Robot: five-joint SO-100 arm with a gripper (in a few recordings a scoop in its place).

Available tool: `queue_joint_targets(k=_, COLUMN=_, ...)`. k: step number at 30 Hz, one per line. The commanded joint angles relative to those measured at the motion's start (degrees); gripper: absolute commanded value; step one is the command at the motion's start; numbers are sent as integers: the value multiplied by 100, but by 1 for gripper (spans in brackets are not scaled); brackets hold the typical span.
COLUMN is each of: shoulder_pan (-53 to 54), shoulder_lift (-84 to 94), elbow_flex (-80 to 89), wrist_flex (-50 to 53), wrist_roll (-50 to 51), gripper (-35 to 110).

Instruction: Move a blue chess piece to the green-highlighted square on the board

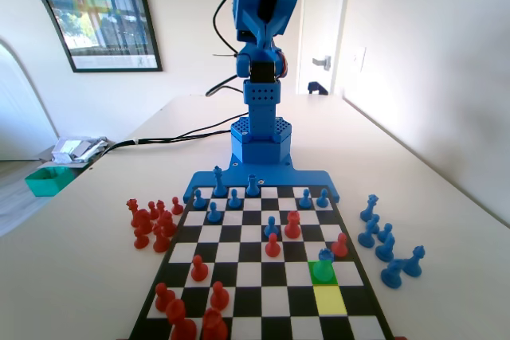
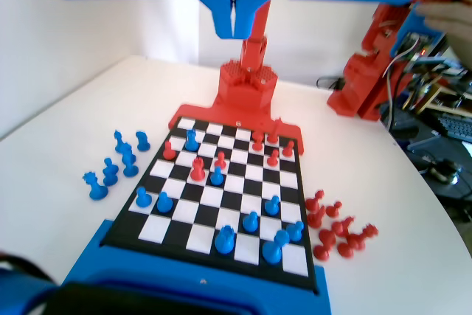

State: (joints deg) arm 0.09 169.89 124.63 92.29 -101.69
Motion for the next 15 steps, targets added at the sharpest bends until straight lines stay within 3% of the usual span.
queue_joint_targets(k=1, shoulder_pan=53, shoulder_lift=264, elbow_flex=0, wrist_flex=-149, wrist_roll=-26, gripper=1)
queue_joint_targets(k=15, shoulder_pan=158, shoulder_lift=519, elbow_flex=18, wrist_flex=-211, wrist_roll=26, gripper=4)
